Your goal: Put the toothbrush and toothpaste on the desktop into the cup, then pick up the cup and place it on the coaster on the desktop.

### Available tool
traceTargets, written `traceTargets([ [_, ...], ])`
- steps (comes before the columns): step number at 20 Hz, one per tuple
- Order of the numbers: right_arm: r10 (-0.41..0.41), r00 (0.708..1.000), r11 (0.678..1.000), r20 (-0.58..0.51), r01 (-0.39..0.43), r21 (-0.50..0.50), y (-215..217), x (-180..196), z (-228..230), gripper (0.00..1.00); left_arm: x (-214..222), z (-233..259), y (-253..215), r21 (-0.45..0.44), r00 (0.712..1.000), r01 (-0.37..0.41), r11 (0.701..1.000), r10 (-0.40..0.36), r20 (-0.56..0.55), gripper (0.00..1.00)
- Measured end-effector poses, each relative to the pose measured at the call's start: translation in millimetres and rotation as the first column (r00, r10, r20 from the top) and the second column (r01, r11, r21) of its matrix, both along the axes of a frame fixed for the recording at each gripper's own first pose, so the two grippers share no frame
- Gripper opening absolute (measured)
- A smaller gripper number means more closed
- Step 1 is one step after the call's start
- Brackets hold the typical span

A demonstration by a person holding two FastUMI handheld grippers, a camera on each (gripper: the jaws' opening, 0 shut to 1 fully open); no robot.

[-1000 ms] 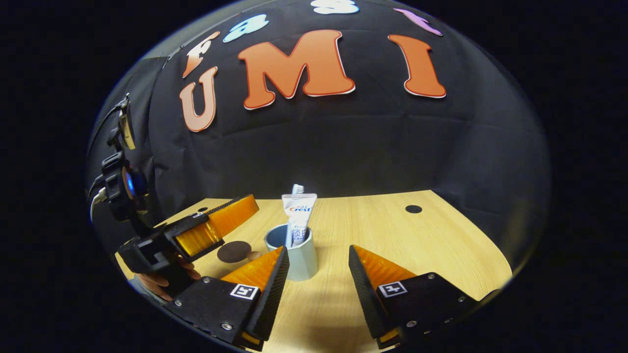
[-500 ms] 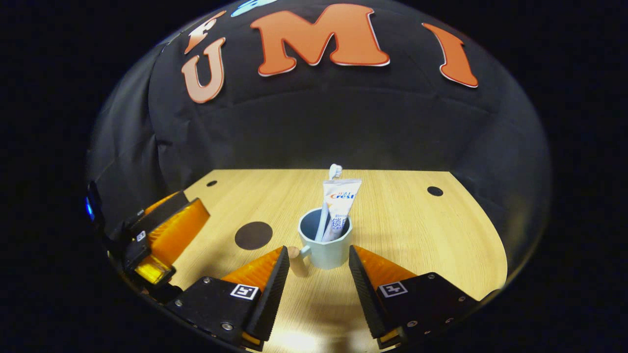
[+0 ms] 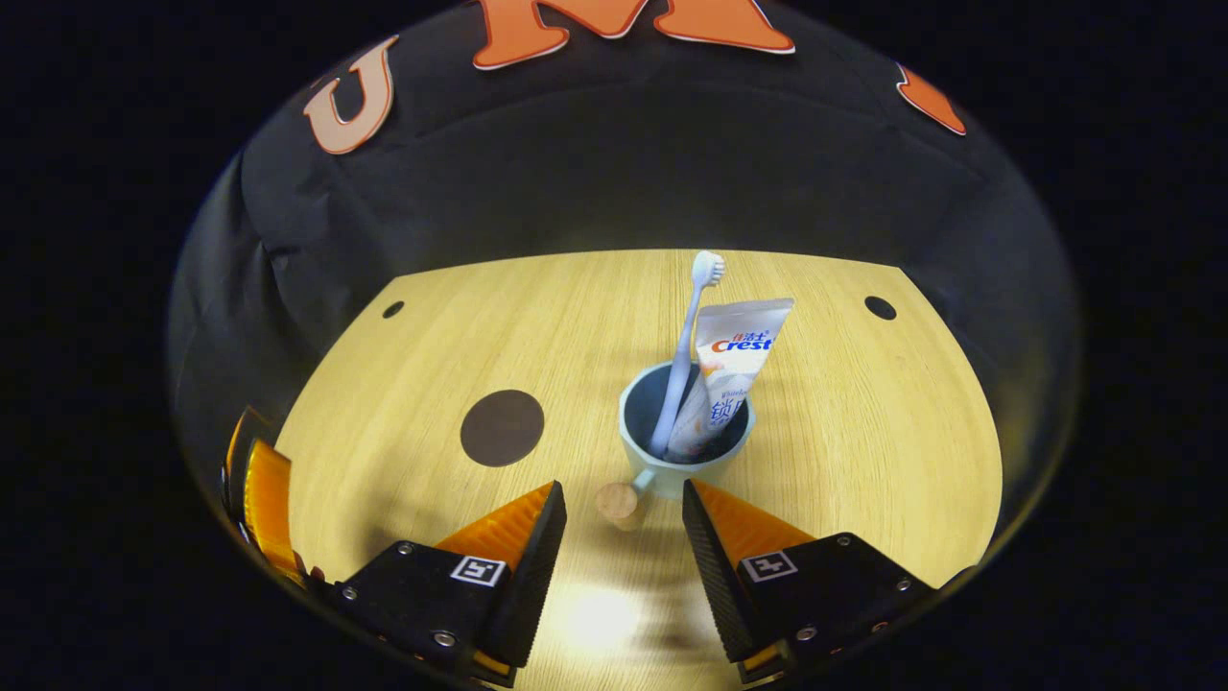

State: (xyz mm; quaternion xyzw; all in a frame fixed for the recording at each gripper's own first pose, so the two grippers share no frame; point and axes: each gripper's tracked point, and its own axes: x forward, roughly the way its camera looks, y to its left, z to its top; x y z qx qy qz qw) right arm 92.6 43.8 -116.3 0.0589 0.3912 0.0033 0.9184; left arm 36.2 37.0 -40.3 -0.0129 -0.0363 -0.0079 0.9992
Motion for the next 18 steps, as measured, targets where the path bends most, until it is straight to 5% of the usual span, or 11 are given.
traceTargets([
  [3, -0.044, 0.993, 0.999, -0.106, 0.044, -0.006, -2.6, -1.5, -3.4, 0.74, -6.0, -5.7, 14.5, -0.016, 1.0, -0.02, 1.0, 0.02, -0.001, 0.97],
  [4, -0.06, 0.989, 0.998, -0.138, 0.058, -0.02, -5.2, -1.8, -6.9, 0.66, -6.7, -7.9, 17.9, -0.021, 1.0, -0.024, 0.999, 0.024, -0.004, 0.97],
  [5, -0.075, 0.984, 0.997, -0.163, 0.071, -0.033, -8.3, -1.6, -11.5, 0.71, -8.6, -11.2, 20.7, -0.027, 1.0, -0.027, 0.999, 0.026, -0.006, 0.97],
  [10, -0.118, 0.972, 0.987, -0.201, 0.093, -0.13, -19.2, 1.4, -22.4, 0.65, -14.0, -22.3, 33.6, -0.065, 0.999, -0.039, 0.997, 0.037, -0.029, 0.98],
  [18, -0.154, 0.97, 0.986, -0.187, 0.138, -0.094, -16.6, 9.2, -20.5, 0.27, -17.9, -27.0, 39.4, -0.066, 0.998, -0.051, 0.997, 0.048, -0.036, 0.98],
])
